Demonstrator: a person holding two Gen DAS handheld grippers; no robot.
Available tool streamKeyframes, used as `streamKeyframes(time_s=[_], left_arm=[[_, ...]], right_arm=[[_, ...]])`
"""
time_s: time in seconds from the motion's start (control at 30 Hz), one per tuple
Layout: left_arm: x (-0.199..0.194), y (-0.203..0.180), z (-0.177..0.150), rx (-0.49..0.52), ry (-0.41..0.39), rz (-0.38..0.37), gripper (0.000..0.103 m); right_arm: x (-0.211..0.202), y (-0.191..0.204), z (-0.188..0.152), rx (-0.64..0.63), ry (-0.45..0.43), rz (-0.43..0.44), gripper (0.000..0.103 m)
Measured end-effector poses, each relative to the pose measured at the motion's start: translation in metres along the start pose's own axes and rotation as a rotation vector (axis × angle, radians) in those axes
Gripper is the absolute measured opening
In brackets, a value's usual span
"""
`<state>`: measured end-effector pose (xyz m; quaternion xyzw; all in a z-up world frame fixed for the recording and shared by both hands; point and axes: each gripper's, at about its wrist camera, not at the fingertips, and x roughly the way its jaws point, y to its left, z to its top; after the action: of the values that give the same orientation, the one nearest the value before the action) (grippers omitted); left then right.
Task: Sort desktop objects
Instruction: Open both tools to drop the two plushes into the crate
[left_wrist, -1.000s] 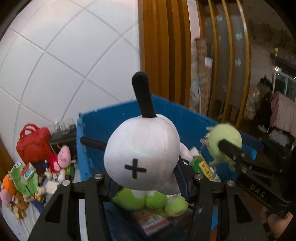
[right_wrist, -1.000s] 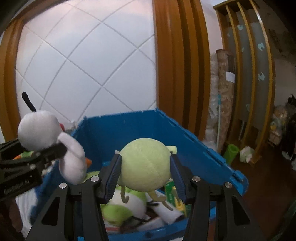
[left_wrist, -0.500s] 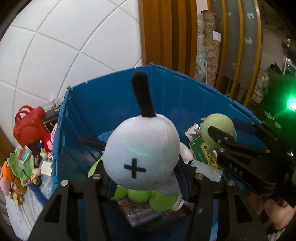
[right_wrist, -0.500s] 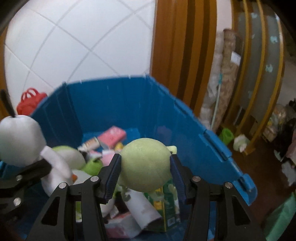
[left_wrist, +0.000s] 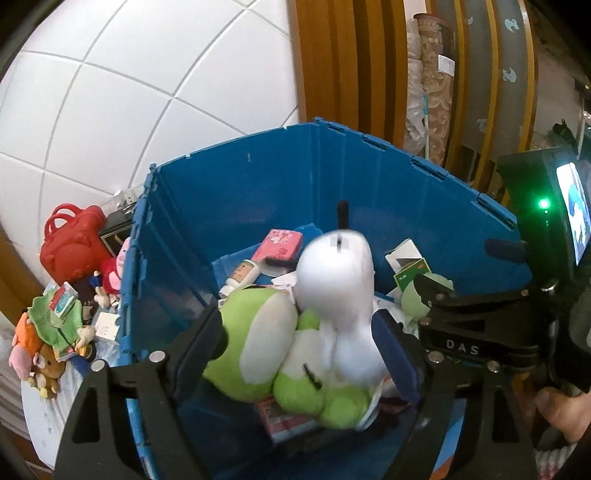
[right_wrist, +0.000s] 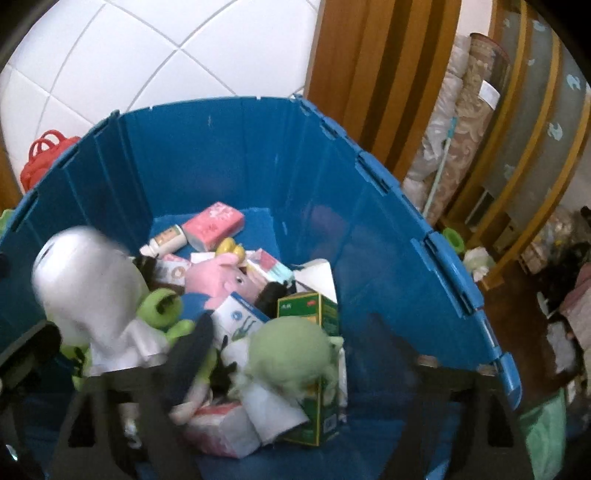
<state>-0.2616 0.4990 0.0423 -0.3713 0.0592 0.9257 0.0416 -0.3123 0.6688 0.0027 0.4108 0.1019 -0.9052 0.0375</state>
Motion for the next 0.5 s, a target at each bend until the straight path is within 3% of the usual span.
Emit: streamKeyframes(time_s=[0.1,0.33,0.5], left_arm=[[-0.009,0.003,-0.005,0.009,-0.021,0.021,0.083],[-0.038,0.024,-0.016,-0.037,-0.082,-0.041,0.083],[-0.05,0.029,-0.024,-0.043,-0.101,-0.053,0.083]], right_arm=[[-0.004,0.002,-0.003,-0.002,-0.001,0.005,0.1],[-0.037,0.0,-0.013,0.048,-0.013,0.043,0.103],[-0.061,0.013,-0.025,0.014,-0.033,0.006,0.103]])
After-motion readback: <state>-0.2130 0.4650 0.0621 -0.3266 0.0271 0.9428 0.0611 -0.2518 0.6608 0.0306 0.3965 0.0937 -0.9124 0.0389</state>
